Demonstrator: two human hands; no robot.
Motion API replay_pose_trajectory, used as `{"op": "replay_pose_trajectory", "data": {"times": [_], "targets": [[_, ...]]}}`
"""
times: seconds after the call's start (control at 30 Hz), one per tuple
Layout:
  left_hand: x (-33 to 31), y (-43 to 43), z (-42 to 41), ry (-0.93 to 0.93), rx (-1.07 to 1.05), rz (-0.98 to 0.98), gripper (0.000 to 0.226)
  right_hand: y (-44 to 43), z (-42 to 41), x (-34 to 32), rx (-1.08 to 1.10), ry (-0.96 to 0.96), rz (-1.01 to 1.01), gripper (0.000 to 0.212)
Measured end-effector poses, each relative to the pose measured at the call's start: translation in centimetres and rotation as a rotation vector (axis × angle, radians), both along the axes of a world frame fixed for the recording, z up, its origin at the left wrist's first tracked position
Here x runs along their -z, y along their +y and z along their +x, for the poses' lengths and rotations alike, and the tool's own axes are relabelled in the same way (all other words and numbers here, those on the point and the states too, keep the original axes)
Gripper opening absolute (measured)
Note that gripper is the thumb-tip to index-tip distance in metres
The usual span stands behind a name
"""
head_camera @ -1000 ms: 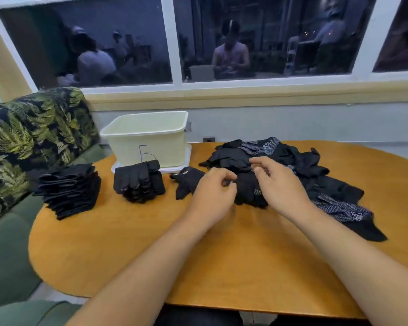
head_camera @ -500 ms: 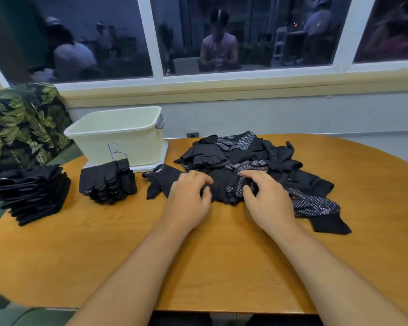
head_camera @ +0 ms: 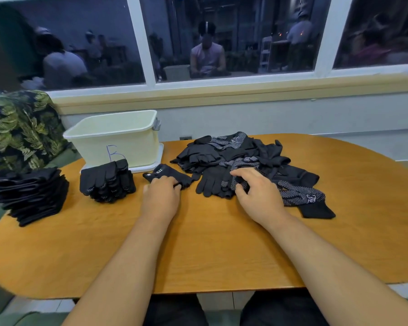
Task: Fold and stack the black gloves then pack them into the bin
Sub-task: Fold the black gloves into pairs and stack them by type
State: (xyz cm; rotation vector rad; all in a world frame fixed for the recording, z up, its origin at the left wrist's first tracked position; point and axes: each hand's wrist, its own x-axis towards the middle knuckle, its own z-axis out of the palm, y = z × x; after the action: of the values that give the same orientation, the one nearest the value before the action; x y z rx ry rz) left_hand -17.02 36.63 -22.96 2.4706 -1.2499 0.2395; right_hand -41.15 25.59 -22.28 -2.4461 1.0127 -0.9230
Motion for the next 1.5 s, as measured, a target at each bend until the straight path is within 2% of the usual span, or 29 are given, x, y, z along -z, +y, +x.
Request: {"op": "replay_pose_trajectory", "data": {"times": [0.1, 0.2, 0.3, 0.4, 0.47, 0.57, 0.6, 0.67, 0.73, 0.8, 0.87, 0.97, 1.07, 1.2, 1.27, 1.3, 1.37, 1.43, 1.5], "targets": [[-0.4, 1.1, -1.0, 0.125, 0.134, -0.119, 0.023, 0.3, 0.0, 0.0, -0.067, -0.025, -0.009, 0.032], [-1.3, 3.0, -2.6, 0.313, 0.25, -0.242, 0.013, 0.6, 0.1, 0.0, -0.226, -0.116, 0.087, 0.038], [-1.7, 5.1, -4.0, 0.437, 0.381, -0.402, 0.015, 1.4, 0.6, -0.1, -0.369, -0.224, 0.191, 0.06], [-1.7, 6.4, -4.7, 0.594, 0.473, -0.517, 0.015, 2.8, 1.6, -0.3, -0.434, -0.164, 0.18, 0.081], [-1.9, 6.6, -4.7, 0.698, 0.502, -0.592, 0.013, 3.3, 2.4, -0.1, -0.458, -0.156, 0.244, 0.068], [-2.3, 6.5, -4.3, 0.854, 0.485, -0.715, 0.015, 4.1, 3.5, -0.3, -0.525, -0.311, 0.443, 0.021], [-2.5, 6.3, -4.2, 0.895, 0.433, -0.751, 0.017, 4.3, 3.8, -0.5, -0.54, -0.385, 0.51, 0.013], [-2.7, 6.1, -3.9, 0.997, 0.293, -0.814, 0.024, 4.9, 4.6, -1.1, -0.527, -0.513, 0.628, 0.01], [-2.7, 5.7, -3.4, 1.189, 0.2, -0.854, 0.033, 5.0, 5.6, -1.0, -0.476, -0.626, 0.783, 0.013], [-2.3, 5.3, -2.7, 1.269, 0.112, -0.824, 0.041, 4.8, 6.5, -0.5, -0.396, -0.611, 0.866, 0.017], [-1.9, 5.3, -2.5, 1.143, -0.004, -0.744, 0.038, 4.5, 6.8, 0.4, -0.298, -0.46, 0.772, 0.021], [-1.5, 5.4, -2.5, 0.931, -0.032, -0.694, 0.018, 4.1, 6.0, 0.8, -0.139, -0.257, 0.465, 0.03], [-1.0, 5.5, -2.6, 0.665, -0.012, -0.607, 0.012, 3.9, 4.5, 1.2, -0.118, -0.216, 0.315, 0.03], [-0.7, 5.5, -3.6, 0.139, 0.195, -0.576, 0.021, 3.8, 3.5, 1.6, -0.2, -0.16, 0.243, 0.022], [-0.8, 5.3, -4.7, -0.038, 0.378, -0.54, 0.027, 3.9, 3.8, 1.6, -0.242, -0.096, 0.19, 0.021], [-0.9, 5.2, -5.3, -0.07, 0.46, -0.486, 0.03, 4.1, 4.0, 1.7, -0.257, -0.039, 0.15, 0.024], [-0.7, 4.9, -5.9, 0.006, 0.548, -0.342, 0.031, 4.3, 4.2, 1.9, -0.255, 0.092, 0.085, 0.031], [-0.2, 4.9, -5.6, 0.173, 0.496, -0.206, 0.029, 4.4, 4.1, 1.9, -0.218, 0.163, 0.059, 0.04], [0.3, 5.0, -4.8, 0.294, 0.376, -0.099, 0.04, 4.4, 4.1, 1.8, -0.18, 0.192, 0.048, 0.047]]}}
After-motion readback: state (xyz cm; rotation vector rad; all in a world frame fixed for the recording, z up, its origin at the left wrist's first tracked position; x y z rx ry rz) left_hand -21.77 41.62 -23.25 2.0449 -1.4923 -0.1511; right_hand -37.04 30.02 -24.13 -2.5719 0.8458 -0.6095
